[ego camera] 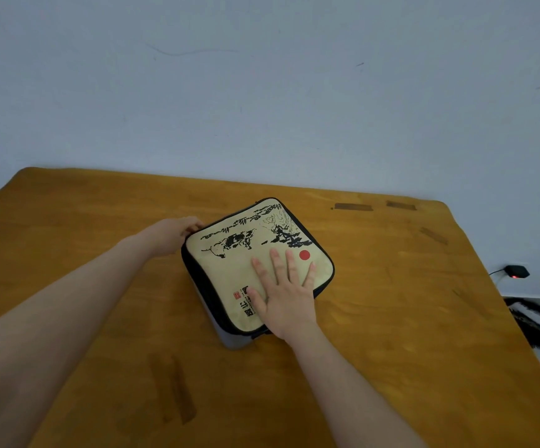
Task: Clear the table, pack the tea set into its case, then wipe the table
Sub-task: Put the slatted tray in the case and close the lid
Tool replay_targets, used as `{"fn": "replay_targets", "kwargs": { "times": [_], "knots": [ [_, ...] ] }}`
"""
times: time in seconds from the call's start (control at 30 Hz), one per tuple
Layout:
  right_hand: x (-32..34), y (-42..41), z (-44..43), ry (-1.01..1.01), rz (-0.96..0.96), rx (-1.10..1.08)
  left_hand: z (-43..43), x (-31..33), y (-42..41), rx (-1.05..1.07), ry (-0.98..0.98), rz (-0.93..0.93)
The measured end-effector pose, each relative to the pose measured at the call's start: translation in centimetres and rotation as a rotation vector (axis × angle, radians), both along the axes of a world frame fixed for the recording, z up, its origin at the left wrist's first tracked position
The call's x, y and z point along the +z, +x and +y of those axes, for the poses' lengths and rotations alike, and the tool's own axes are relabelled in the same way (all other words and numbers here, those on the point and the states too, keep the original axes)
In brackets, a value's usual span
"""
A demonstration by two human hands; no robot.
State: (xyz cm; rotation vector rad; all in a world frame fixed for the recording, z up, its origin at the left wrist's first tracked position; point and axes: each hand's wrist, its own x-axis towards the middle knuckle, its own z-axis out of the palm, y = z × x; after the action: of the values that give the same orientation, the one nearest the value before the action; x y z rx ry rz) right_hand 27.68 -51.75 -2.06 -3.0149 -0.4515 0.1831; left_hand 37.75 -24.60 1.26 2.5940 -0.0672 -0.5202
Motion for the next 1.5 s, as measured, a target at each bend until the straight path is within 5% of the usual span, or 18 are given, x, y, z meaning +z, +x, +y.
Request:
{"fn": "replay_targets", "kwargs": {
  "times": [0.33, 0.6, 1.3, 1.5],
  "knots": [
    [-0.3, 0.0, 0.0, 0.013, -0.025, -0.002, 0.6, 1.1, -0.1, -0.222, 0.326, -0.022],
    [-0.3, 0.0, 0.0, -0.026, -0.016, -0.007, 0.9, 0.5, -3.0, -0.209, 0.604, -0.266],
    [-1.0, -0.2, 0.2, 0.041, -0.098, 0.005, -1.8, 0.1, -11.5, -0.186, 0.724, -0.280],
    [-1.0, -0.1, 0.2, 0.032, -0.079, 0.004, -4.4, 0.7, -14.2, -0.247, 0.612, -0.228]
  ]
}}
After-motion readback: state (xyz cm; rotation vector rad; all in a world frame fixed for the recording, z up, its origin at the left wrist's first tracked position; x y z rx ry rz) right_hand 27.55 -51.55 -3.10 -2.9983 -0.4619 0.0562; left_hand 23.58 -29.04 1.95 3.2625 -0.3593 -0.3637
